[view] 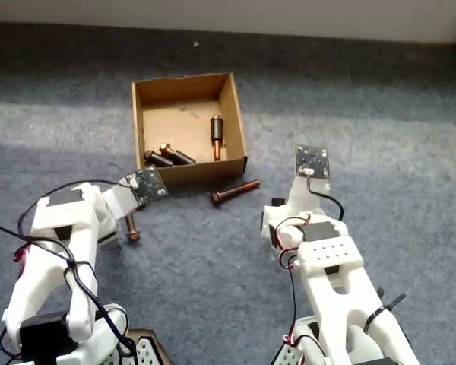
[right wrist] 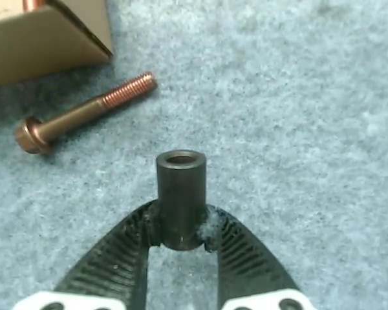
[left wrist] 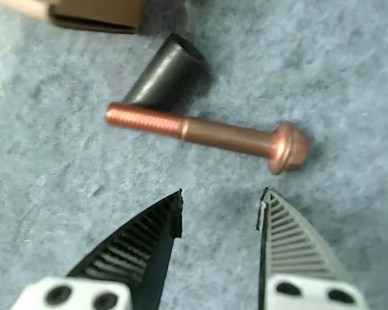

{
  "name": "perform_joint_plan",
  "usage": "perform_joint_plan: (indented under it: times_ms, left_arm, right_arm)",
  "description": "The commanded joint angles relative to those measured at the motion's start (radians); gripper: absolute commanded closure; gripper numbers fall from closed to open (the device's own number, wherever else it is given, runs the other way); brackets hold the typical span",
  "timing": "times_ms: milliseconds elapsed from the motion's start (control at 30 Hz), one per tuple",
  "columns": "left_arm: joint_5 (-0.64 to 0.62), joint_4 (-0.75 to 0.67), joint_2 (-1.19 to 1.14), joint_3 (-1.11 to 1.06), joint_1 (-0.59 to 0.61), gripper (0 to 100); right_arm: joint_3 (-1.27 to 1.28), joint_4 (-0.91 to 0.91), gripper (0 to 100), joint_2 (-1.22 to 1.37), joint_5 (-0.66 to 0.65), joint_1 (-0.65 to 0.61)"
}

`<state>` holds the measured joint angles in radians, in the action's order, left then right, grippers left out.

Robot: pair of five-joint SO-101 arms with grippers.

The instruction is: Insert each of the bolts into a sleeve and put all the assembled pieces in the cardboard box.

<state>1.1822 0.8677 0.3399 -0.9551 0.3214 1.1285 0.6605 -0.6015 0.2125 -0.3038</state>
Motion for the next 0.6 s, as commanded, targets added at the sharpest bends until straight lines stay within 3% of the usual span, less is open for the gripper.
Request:
perform_joint_plan:
  times_ms: [0, 167, 367, 567]
  left_arm:
    - [-0.17, -0.143, 0.012, -0.099, -0.111, 79]
    - [-0.445, -0.331, 0.012, -0.13, -0.275, 79]
    - [-0.66, -0.388, 0.012, -0.097, -0.496, 80]
    - [-0.698, -0.365, 0.012, 0.033, -0.512, 84]
  right_arm:
    - [-0.008, -0.021, 99.4, -0.038, -0.003, 0.005]
    - [-0.008, -0.021, 99.4, -0.038, -0.003, 0.005]
    - [-0.008, -0.021, 99.4, -0.038, -0.003, 0.007]
    - [-0.008, -0.021, 99.4, -0.038, -0.003, 0.007]
